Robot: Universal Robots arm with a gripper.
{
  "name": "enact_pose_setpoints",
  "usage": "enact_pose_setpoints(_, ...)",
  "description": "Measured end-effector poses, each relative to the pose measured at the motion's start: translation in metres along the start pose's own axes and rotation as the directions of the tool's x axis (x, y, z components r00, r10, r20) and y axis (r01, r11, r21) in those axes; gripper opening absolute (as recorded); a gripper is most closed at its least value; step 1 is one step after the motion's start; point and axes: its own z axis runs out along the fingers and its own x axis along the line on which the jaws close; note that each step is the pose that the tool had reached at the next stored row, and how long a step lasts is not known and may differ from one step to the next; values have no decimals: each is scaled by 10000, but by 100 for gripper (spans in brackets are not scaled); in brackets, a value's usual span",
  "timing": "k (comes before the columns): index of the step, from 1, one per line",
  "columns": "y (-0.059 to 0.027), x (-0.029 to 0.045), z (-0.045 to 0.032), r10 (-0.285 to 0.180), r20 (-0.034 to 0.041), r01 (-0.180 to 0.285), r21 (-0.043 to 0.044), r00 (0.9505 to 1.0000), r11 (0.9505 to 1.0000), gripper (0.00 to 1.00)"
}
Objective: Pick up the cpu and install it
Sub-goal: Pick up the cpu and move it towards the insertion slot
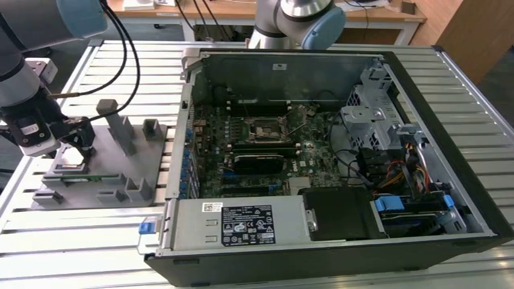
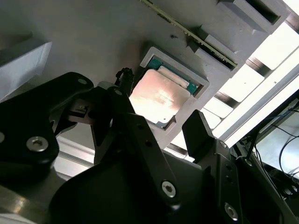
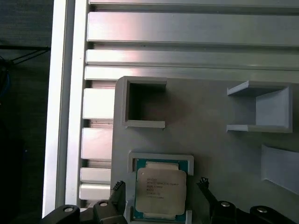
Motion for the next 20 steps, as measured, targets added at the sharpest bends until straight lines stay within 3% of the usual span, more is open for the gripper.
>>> enact_pose_setpoints(20, 7, 21, 93, -1, 0, 1, -1, 10000, 10000, 69)
